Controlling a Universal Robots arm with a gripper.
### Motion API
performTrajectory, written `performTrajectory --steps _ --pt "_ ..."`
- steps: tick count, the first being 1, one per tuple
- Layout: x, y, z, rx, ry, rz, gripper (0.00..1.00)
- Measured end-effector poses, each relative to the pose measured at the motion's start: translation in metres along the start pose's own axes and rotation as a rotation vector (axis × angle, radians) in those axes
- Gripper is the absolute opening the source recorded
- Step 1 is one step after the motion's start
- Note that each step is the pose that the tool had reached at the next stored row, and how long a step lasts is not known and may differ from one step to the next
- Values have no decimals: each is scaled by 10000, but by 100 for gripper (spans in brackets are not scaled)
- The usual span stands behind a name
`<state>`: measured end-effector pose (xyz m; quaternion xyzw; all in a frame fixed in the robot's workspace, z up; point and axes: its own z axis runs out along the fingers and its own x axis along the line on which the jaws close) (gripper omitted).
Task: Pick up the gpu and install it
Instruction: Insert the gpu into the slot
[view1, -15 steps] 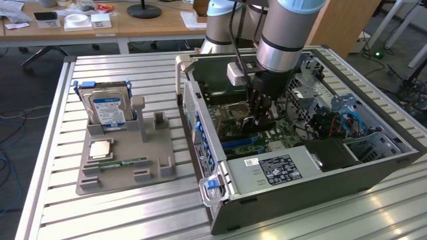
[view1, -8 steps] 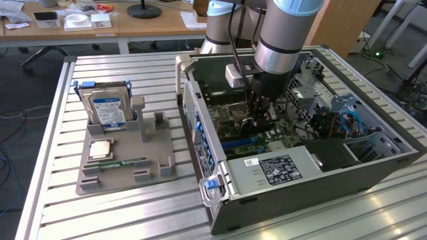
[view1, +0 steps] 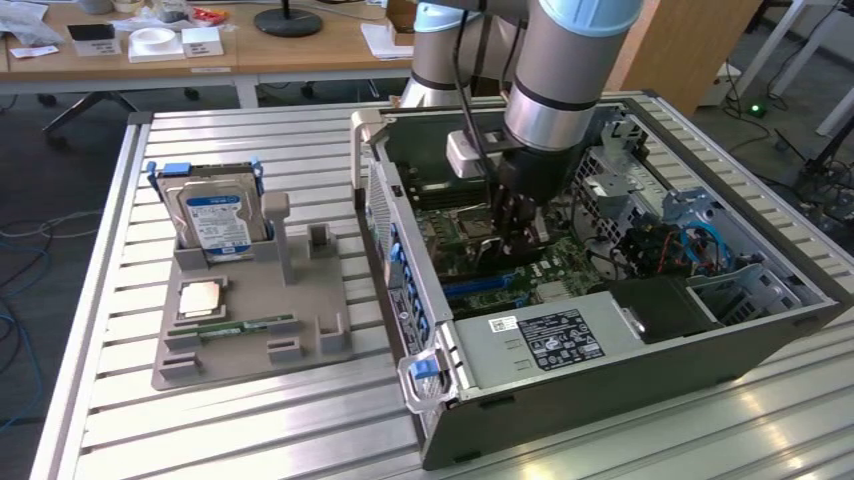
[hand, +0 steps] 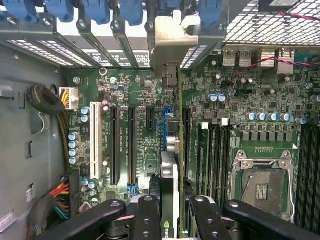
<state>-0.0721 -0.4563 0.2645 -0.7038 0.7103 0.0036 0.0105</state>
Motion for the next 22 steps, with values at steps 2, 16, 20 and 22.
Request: performTrajectory --steps 2,16,20,22 --pt "0 7 3 0 0 0 27" --pt "1 82 7 0 0 0 27" --pt "1 93 8 0 -1 -1 27" --pt "2 98 17 0 -1 0 27"
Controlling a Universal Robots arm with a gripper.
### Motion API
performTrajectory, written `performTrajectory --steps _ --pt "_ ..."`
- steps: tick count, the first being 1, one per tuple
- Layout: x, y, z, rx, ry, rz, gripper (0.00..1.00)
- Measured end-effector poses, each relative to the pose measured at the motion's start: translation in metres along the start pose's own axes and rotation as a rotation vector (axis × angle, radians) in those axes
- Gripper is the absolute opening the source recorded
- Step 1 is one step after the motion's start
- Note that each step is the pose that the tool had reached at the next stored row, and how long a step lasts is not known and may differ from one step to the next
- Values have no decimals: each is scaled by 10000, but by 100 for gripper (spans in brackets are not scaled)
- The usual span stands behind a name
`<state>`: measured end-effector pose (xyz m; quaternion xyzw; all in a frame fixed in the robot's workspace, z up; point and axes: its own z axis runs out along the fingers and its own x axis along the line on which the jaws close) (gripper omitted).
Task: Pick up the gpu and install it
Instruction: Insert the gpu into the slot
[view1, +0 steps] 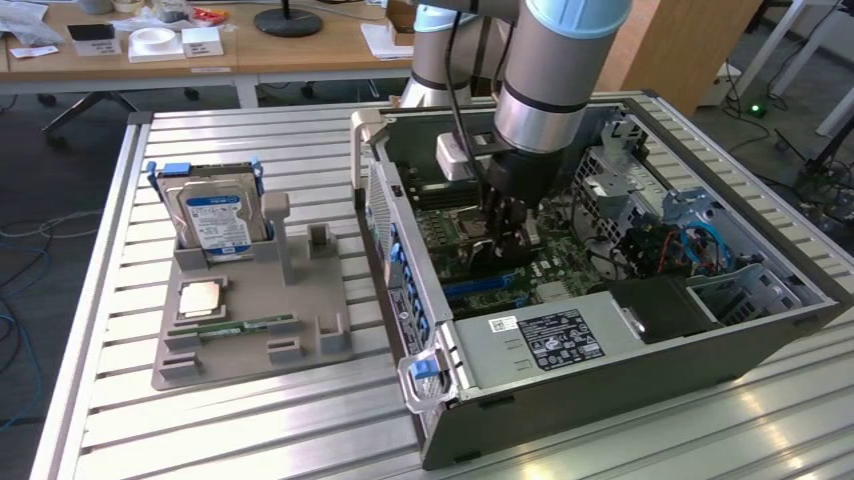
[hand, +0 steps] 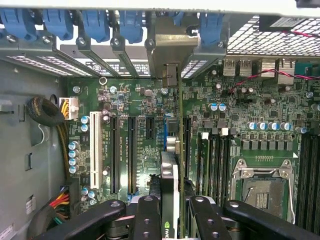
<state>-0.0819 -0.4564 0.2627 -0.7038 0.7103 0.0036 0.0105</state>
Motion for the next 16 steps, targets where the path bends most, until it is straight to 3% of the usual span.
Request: performTrajectory --steps 16 --pt "1 17 65 0 1 0 27"
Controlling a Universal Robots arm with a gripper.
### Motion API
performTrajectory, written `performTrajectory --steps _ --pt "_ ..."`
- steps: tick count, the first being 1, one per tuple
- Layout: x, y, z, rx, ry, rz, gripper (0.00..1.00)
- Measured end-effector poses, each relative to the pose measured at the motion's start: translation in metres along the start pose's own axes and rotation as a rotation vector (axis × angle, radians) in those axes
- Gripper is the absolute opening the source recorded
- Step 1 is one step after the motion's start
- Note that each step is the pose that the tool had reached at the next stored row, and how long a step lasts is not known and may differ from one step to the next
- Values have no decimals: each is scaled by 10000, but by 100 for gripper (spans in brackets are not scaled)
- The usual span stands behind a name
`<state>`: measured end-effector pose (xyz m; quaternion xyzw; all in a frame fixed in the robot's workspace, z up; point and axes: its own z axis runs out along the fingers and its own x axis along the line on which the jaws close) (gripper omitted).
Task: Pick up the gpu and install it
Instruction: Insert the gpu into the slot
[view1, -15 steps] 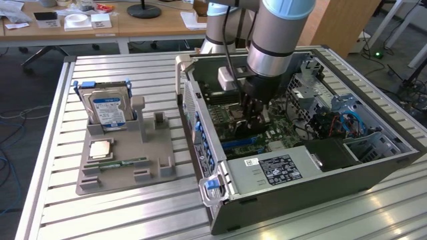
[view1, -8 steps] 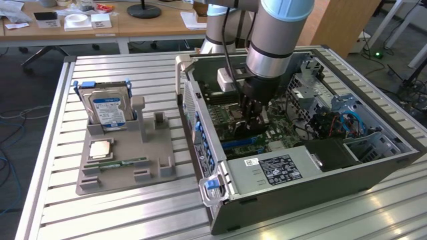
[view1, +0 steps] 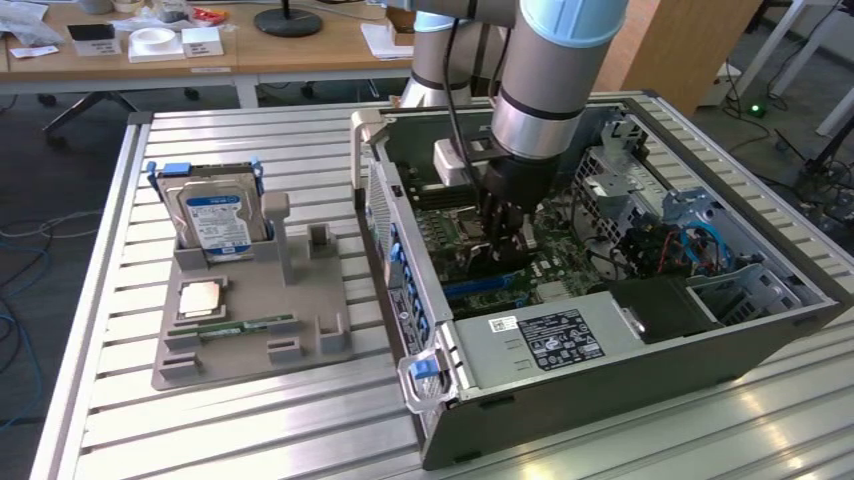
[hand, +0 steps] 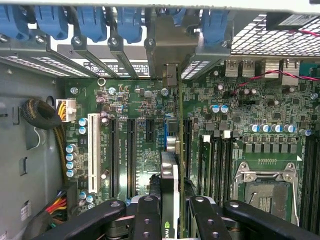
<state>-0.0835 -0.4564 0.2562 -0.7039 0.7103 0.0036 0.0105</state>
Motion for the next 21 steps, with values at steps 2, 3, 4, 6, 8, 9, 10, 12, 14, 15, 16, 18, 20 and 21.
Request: performTrajectory --steps 2,3,4,6,8,9,10,12,14,15,16,18,20,21 --pt "0 1 10 0 0 0 27" --pt "0 2 15 0 0 0 27" --pt "1 3 17 -1 2 1 27" --pt "1 4 18 -2 3 0 27" --pt "0 4 19 0 0 0 27" --pt "0 4 22 0 -2 0 27" --pt "0 4 27 2 -4 0 27" --pt "1 4 31 0 1 0 27" --pt "1 4 31 -1 2 0 27" --pt "1 4 31 -1 1 0 27" --pt "1 4 32 -1 1 0 27" --pt "1 4 39 2 -4 1 27" --pt "2 5 45 1 -1 1 27" --pt "3 5 49 1 -1 0 27"
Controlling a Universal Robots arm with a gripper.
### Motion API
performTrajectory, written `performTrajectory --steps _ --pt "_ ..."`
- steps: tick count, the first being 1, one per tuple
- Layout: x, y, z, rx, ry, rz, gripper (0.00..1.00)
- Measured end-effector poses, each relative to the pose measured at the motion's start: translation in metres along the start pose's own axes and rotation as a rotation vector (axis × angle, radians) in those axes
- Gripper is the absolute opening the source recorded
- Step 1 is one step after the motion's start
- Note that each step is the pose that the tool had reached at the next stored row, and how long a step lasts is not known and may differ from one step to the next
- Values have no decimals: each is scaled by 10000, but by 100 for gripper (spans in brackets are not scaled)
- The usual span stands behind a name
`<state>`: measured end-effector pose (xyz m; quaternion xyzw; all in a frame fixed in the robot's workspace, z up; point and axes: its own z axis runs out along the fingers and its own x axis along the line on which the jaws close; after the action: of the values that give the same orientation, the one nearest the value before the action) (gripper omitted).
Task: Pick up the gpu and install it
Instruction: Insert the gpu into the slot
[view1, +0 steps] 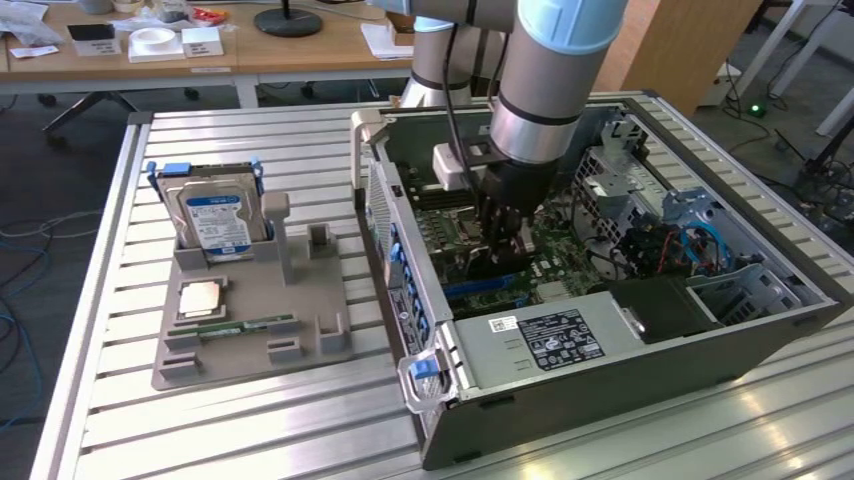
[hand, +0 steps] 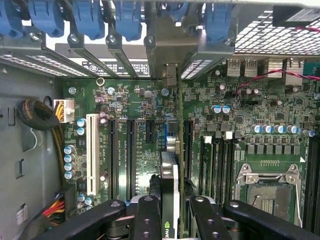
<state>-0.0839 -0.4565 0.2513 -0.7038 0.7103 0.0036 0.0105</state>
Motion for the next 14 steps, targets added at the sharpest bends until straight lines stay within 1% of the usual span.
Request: performTrajectory --steps 7,14 --pt "1 0 20 -1 1 -6 27" --pt "1 3 15 1 -2 -5 27"
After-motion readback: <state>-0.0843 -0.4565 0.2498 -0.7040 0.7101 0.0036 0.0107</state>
